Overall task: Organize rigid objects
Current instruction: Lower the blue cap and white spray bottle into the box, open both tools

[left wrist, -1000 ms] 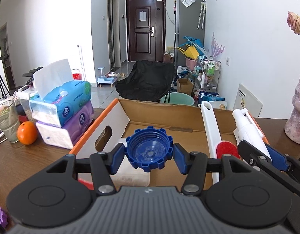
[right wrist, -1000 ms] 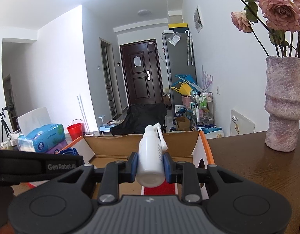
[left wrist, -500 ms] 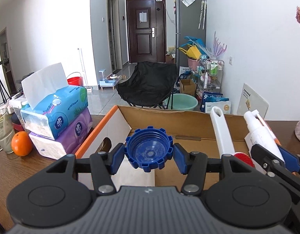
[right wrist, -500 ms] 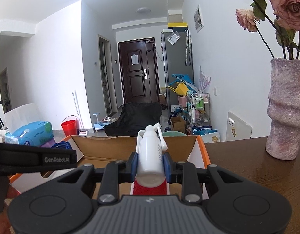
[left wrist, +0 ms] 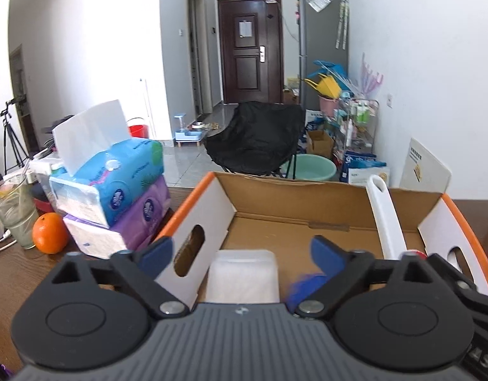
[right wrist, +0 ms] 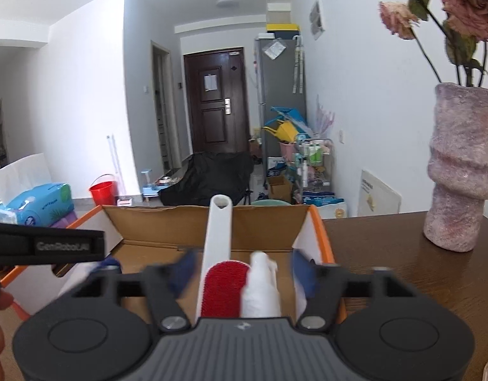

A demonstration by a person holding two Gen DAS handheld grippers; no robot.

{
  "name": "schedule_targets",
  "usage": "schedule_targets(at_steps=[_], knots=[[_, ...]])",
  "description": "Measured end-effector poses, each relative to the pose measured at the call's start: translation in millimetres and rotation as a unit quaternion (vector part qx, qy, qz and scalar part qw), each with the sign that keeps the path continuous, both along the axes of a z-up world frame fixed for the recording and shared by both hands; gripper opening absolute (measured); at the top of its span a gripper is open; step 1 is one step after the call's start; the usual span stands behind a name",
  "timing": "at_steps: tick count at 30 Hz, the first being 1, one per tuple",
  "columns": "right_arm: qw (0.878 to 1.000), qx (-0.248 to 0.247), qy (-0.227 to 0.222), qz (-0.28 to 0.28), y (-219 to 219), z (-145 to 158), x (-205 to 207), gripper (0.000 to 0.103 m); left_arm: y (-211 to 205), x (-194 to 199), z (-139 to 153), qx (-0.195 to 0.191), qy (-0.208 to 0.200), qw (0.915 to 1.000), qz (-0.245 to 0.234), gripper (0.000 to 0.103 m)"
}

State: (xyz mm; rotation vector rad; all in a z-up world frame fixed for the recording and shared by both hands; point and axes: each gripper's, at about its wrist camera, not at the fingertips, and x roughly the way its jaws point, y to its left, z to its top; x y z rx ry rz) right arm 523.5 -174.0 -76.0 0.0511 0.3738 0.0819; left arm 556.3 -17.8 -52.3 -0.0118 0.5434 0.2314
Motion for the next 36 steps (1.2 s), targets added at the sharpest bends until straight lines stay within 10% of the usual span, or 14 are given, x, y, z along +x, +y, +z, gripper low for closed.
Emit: schedule_targets(at_steps=[36], knots=[[0.999,0.000,-0.041,0.000,-10.7,12.7,-56.7,0.103,9.8,-59.0,11.5,-0.009,-0.008,0.9999,0.004,0.103]])
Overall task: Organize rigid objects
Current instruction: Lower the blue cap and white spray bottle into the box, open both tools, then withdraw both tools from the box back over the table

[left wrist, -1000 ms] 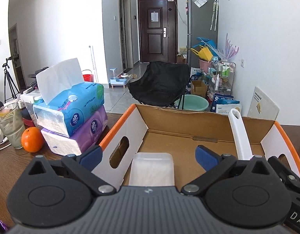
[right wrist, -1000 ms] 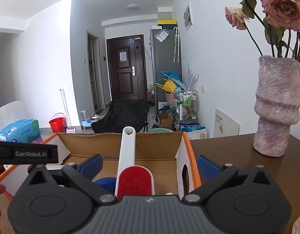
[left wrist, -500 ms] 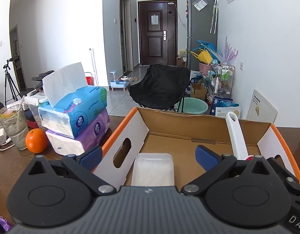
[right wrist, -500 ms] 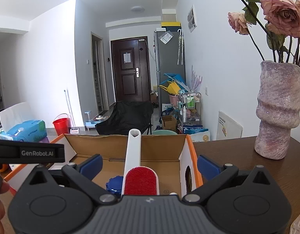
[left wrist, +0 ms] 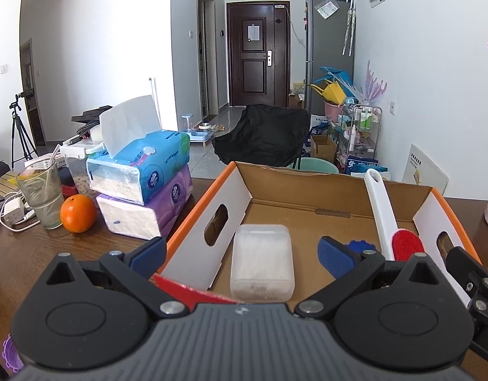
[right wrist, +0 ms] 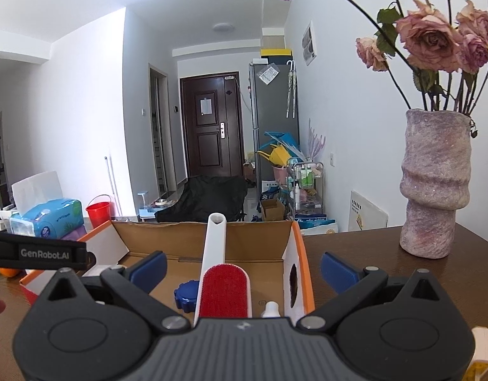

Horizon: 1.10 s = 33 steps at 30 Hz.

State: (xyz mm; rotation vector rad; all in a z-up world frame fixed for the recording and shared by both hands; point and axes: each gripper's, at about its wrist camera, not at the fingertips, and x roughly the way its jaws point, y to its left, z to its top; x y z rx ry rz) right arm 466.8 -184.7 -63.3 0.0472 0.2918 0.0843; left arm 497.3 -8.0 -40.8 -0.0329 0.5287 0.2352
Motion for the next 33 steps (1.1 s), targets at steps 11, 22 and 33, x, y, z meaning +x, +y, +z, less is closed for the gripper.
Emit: schedule_targets(at_steps=[11,22,33], knots=[[1.000,-0.005,-0.013,-0.006,-7.8,-1.9,-51.5,0.103,-9.3,-55.5,2.6,0.010,-0.014,0.9996,-0.023,0.103],[1.000,-0.012,-0.010,-0.012,-17.7,-7.7,-106.4,0.103,-14.8,-112.9,-2.6,0.018,-0.020,0.9989,-0.038,0.103],[1.000,-0.020,-0.007,-0.020,-27.4,-12.1,-155.8,0.103,-7.4,-168.7,-4.0,0.024,-0.029,0.9986,-0.038,0.103]])
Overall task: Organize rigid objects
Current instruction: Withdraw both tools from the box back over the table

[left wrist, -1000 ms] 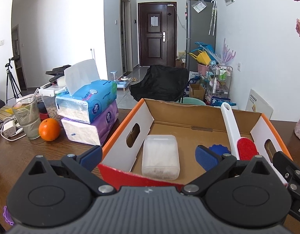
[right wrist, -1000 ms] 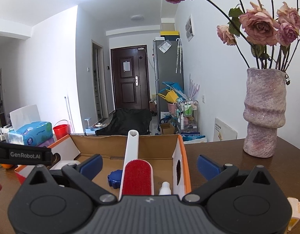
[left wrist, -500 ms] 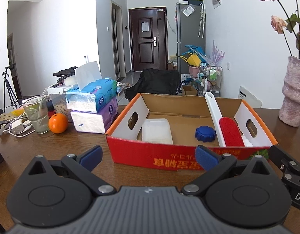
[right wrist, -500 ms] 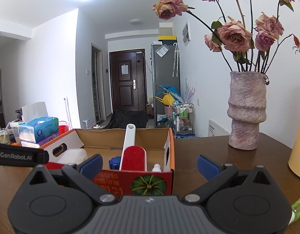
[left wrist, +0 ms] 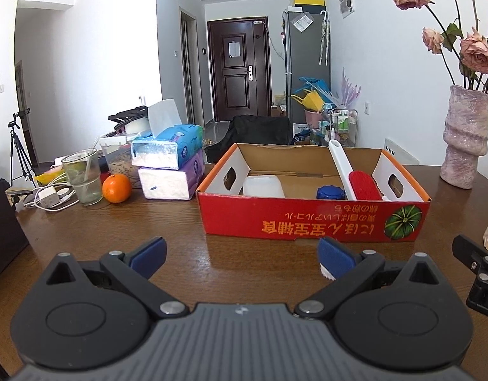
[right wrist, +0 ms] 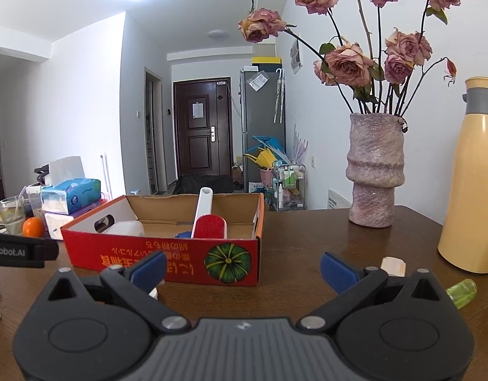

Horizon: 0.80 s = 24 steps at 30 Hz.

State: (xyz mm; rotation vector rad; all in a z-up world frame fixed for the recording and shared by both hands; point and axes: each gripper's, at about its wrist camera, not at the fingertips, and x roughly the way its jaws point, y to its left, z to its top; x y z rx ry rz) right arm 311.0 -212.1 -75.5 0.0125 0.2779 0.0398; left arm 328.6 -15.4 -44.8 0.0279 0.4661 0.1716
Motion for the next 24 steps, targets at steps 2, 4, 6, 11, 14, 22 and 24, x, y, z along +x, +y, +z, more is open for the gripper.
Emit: schedule_targets(at_steps=[2,4,6,11,14,22,24], knots=[[1.000,-0.004,0.001,-0.001,-0.9,-2.2,-9.8,0.103,3.5,-10.8,-1.2,-0.001,-0.001,1.0000,0.000,0.103],[1.000,-0.007,0.003,-0.002,-1.7,-4.1,-19.1,0.103,5.7,-21.9,-3.5,-0.001,0.001,1.0000,-0.001,0.103],[1.000,-0.010,0.005,-0.004,-2.1,-6.1,-29.2,0.103,7.4,-32.4,-6.3,-0.001,0.004,1.0000,-0.004,0.103],[1.000,-0.020,0.009,-0.008,-4.3,-11.1,-52.0,0.103,14.8,-57.2,-12.8,-0.006,0.011,0.9999,-0.006,0.103],[1.000,-0.024,0.011,-0.013,-5.8,-12.9,-63.2,0.103,21.3,-71.0,-17.2,-0.013,0.017,0.9997,-0.006,0.103],[0.999,-0.015,0.022,-0.025,-18.3,-12.5,-89.8,0.103,44.2,-101.9,-22.9,-0.021,0.029,0.9993,0.002,0.103],[0.999,-0.011,0.026,-0.031,-21.7,-12.6,-95.4,0.103,50.3,-105.7,-23.9,-0.021,0.033,0.9992,0.006,0.103]])
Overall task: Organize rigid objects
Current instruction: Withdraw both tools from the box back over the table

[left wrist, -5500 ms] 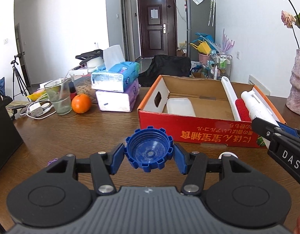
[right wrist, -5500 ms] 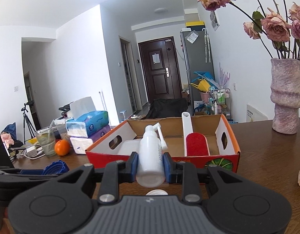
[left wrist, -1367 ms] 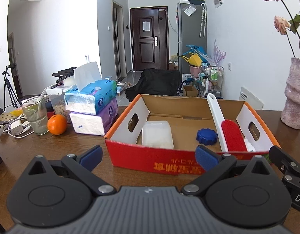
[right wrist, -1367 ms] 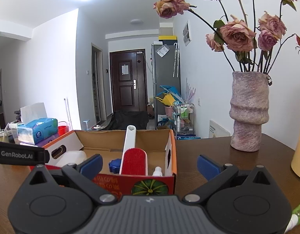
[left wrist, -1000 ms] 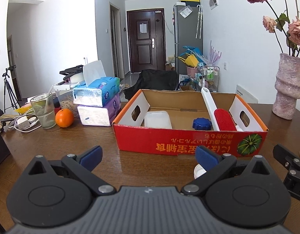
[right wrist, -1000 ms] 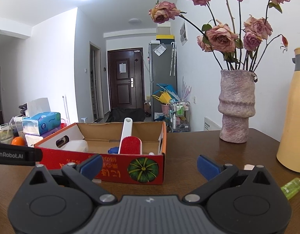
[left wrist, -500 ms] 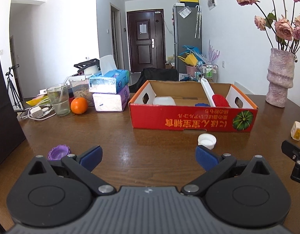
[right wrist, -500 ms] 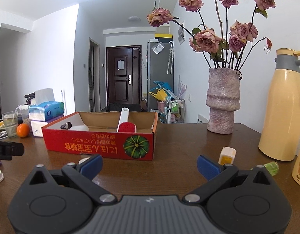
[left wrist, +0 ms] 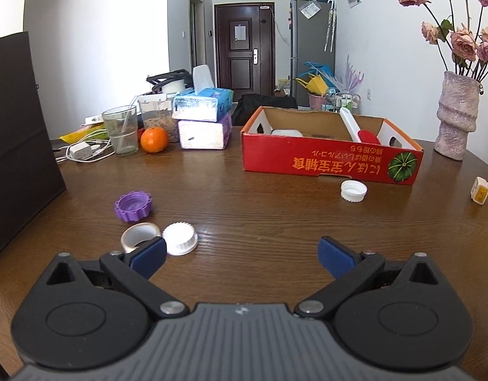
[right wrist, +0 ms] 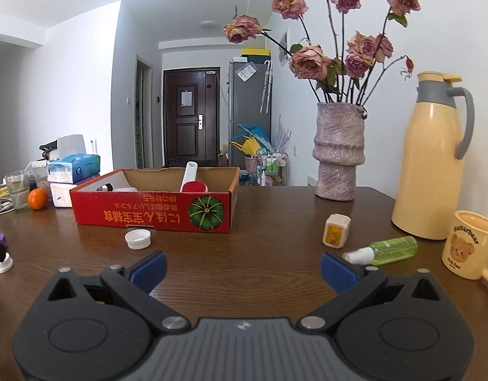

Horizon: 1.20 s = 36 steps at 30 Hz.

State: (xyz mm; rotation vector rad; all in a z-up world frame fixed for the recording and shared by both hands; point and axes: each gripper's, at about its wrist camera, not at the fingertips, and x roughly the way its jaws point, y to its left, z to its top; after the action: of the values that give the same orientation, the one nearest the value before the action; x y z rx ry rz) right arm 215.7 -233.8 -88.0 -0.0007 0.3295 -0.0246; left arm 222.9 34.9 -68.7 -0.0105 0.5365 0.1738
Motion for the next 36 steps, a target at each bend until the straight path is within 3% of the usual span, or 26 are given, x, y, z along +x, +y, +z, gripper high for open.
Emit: schedule_targets(at_steps=[5,9,22,36], knots=[[0.999,0.024,-0.024,0.018,-7.6,-1.1,-19.5,0.103,14.5,-7.1,-0.5,0.002,0.005,0.9999,0.011,0.103],[0.999,0.006,-0.029,0.023,-6.7,3.9,-26.7,0.103,27.2,-10.9,1.9,0.009,0.004,0.9997,0.024,0.103],[1.000,-0.003,0.014,-0.002,-26.9,0.7,-18.3,0.103,77.2,-3.9,-3.3,0.022,0.019,0.9977,0.062,0.103],[0.996,-0.008,0.050,-0.071,-63.6,-9.1,5.3,0.103,126.8,29.4,-30.0,0.015,0.056,0.9938,0.094,0.103]])
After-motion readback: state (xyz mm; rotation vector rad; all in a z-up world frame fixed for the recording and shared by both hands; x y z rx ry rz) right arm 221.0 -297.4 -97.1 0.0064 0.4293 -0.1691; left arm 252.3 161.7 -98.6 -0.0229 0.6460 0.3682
